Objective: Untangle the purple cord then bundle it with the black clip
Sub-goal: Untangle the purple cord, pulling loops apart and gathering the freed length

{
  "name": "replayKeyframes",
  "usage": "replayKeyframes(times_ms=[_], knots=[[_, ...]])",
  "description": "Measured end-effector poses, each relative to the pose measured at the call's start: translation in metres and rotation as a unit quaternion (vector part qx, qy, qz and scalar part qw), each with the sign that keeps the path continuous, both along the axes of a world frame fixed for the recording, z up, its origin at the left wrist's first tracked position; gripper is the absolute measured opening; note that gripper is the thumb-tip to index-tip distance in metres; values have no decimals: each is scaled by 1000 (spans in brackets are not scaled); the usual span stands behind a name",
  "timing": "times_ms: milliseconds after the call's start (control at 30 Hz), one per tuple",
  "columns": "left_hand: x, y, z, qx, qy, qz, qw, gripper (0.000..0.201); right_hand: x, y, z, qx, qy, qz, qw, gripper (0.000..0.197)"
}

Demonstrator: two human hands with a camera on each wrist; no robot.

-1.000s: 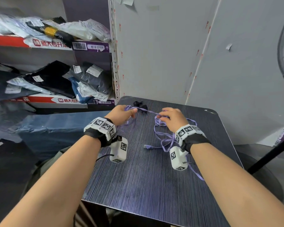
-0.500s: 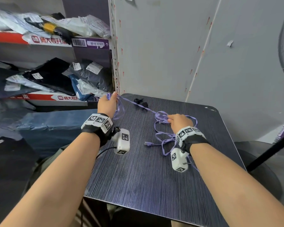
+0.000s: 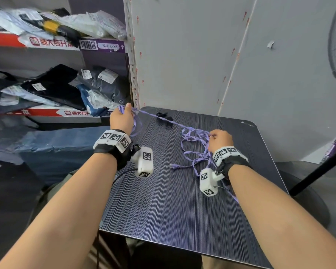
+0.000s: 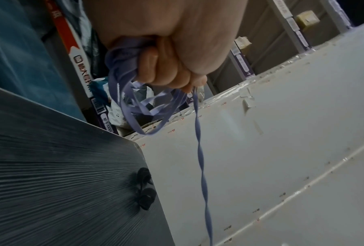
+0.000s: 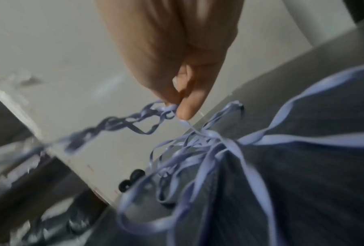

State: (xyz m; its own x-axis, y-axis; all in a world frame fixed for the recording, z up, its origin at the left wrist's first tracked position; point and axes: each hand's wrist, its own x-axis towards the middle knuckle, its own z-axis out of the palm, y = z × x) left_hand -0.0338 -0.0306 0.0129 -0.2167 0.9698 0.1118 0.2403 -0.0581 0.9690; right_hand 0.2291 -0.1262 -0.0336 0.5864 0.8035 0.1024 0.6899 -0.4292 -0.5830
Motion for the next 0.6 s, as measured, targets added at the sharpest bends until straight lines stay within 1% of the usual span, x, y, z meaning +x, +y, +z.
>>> replayKeyframes(times_ms=[33,100,133,200,267,367,433,500,600], knots=[[-1,0,0,-3,-1,7,1000,36,0,0,-1,35,56,-14,998,23],[-3,2,-2,-2,-4,16,1000,45,-1,-1,-1,107,159,-36,981,18],[-4,3,-3,0,-1,14,1000,45,-1,-1,0,140,200,-48,968,17],[-3,2,-5,1,11,8,1000,36,-1,-1,1,198,253,-78,944,15],[-3,1,-6,-3,20,6,1000,31,1,1,0,243,284,-104,922,14],[-3,2,-8,2,41,3,999,32,1,2,1,306,324,-142,884,14],[-3,1,-9,0,36,4,999,33,3,2,4,326,347,-167,863,15],[-4,2,-11,3,43,3,999,36,7,3,4,322,360,-187,855,18],[-6,4,-14,-5,48,6,999,44,9,6,5,315,350,-229,852,24]])
